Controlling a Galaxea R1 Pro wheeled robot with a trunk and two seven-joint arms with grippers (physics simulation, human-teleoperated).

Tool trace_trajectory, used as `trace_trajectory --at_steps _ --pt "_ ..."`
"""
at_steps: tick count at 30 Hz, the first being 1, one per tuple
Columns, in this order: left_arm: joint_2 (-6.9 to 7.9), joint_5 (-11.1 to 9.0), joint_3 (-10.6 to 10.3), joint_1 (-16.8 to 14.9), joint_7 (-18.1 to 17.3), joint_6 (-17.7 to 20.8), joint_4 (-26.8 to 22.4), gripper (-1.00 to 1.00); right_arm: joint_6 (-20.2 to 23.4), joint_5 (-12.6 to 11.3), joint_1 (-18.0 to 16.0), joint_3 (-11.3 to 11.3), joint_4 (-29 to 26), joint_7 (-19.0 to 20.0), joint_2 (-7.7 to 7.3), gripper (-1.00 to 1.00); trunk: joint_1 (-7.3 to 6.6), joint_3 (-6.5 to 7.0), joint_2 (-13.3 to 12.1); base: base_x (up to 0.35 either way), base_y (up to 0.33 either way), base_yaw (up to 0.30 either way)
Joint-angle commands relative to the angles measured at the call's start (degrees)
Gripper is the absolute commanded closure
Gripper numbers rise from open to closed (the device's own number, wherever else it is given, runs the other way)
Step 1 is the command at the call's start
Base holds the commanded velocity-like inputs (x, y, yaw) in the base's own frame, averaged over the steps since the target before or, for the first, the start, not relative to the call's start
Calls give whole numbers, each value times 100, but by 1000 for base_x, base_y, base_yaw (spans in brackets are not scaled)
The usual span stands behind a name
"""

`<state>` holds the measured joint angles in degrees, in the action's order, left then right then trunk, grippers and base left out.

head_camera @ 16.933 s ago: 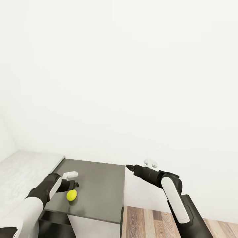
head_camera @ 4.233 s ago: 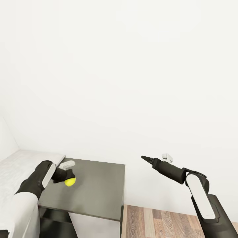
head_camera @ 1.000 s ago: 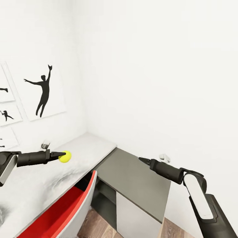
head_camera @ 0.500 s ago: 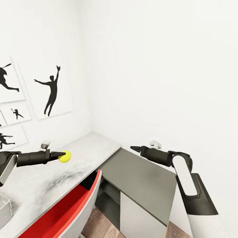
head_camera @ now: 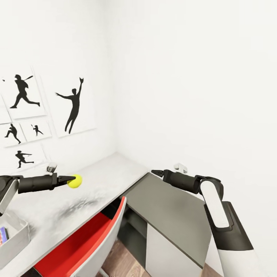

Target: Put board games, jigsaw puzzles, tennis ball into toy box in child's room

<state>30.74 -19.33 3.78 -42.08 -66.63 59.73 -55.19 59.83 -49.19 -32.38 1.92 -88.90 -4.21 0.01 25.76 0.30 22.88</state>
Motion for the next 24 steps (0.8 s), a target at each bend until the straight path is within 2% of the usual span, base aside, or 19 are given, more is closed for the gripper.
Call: trace_trajectory --at_steps 1,4,6,9,12,17,19,24 --pt "113 -6 65 -2 -20 27 -132 100 17 -48 -4 -3 -1 -44 4 -100 2 -1 4 -2 0 280" --pt "248 -37 120 -5 -31 27 -264 100 17 -52 -55 -5 1 -44 6 -100 2 2 4 -1 0 284" --pt "312 -48 140 -9 -43 27 -317 100 17 -52 -320 17 13 -55 28 -100 2 2 4 0 0 288" --pt "328 -52 144 -10 -48 27 -337 100 17 -33 -500 171 60 -134 146 -100 2 3 4 0 0 288" --pt "340 -59 148 -11 -56 27 -411 100 17 -17 -569 315 96 -369 289 -100 2 3 4 0 0 289" --pt "387 -69 146 -11 -68 27 -744 100 17 -20 -591 370 108 -639 342 -100 2 3 4 0 0 289" --pt "502 -70 135 -11 -211 27 -809 100 17 -25 -593 376 106 -671 343 -100 2 3 4 0 0 289" --pt "829 -16 124 -11 -1032 27 -849 100 17 -30 -593 379 109 -692 342 -100 2 3 4 0 0 289"
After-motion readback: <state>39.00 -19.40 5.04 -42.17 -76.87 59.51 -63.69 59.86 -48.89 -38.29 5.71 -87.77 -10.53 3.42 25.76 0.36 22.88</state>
